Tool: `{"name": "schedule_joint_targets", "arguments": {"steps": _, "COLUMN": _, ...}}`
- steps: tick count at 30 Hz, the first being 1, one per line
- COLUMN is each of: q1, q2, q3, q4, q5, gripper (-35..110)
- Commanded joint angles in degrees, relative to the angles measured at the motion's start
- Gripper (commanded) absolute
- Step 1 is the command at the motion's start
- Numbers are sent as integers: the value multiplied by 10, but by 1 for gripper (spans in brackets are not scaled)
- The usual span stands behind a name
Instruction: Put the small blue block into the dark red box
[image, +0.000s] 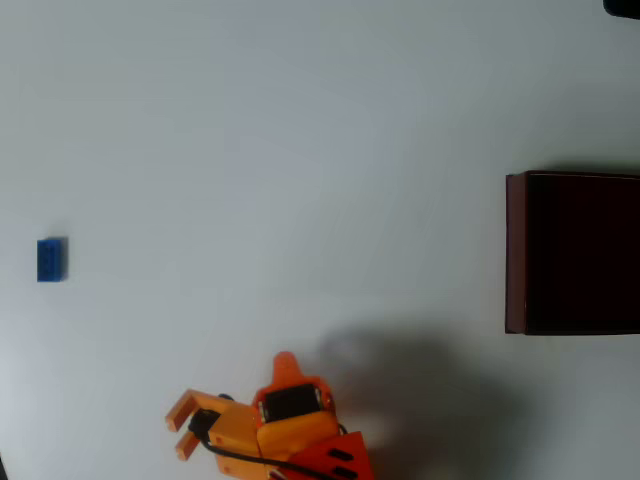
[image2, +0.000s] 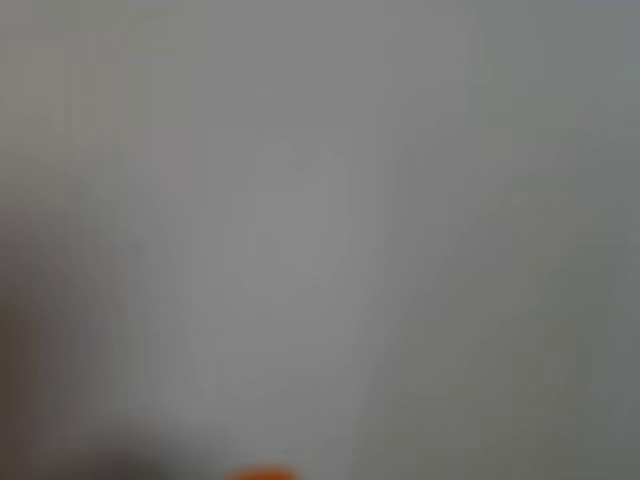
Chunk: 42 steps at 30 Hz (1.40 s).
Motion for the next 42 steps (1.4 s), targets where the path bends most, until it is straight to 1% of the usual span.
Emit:
{"name": "schedule_joint_targets", "arguments": {"steps": 1, "q1": -16, "q2": 3, "q3": 3, "q4": 6, "q5": -1, "gripper": 0}}
{"name": "schedule_joint_targets", "arguments": {"steps": 18, "q1": -11, "q2": 4, "q3": 3, "q4": 7, "q5": 0, "gripper": 0}}
{"name": "schedule_joint_targets", "arguments": {"steps": 20, "q1": -9, "q2": 4, "q3": -6, "q4": 7, "q5": 15, "gripper": 0}}
{"name": "schedule_joint_targets", "arguments": {"steps": 22, "q1": -6, "q2": 4, "q3": -20, "q4": 7, "q5": 92, "gripper": 0}}
{"name": "schedule_joint_targets", "arguments": {"steps": 25, "q1": -21, "q2": 4, "q3": -22, "q4": -11, "q5": 253, "gripper": 1}}
{"name": "schedule_joint_targets", "arguments": {"steps": 26, "q1": -18, "q2": 4, "q3": -25, "q4": -10, "q5": 340, "gripper": 0}}
{"name": "schedule_joint_targets", "arguments": {"steps": 28, "q1": -27, "q2": 4, "q3": -46, "q4": -6, "q5": 474, "gripper": 4}}
{"name": "schedule_joint_targets", "arguments": {"steps": 30, "q1": -45, "q2": -2, "q3": -72, "q4": 27, "q5": 628, "gripper": 8}}
{"name": "schedule_joint_targets", "arguments": {"steps": 31, "q1": -57, "q2": -2, "q3": -83, "q4": 27, "q5": 680, "gripper": 10}}
{"name": "schedule_joint_targets", "arguments": {"steps": 33, "q1": -90, "q2": -13, "q3": -91, "q4": -4, "q5": 780, "gripper": 13}}
{"name": "schedule_joint_targets", "arguments": {"steps": 36, "q1": -133, "q2": -127, "q3": -122, "q4": -65, "q5": 914, "gripper": 16}}
{"name": "schedule_joint_targets", "arguments": {"steps": 38, "q1": -163, "q2": -263, "q3": -192, "q4": -93, "q5": 993, "gripper": 18}}
{"name": "schedule_joint_targets", "arguments": {"steps": 42, "q1": -230, "q2": -538, "q3": -425, "q4": -25, "q5": 1136, "gripper": 20}}
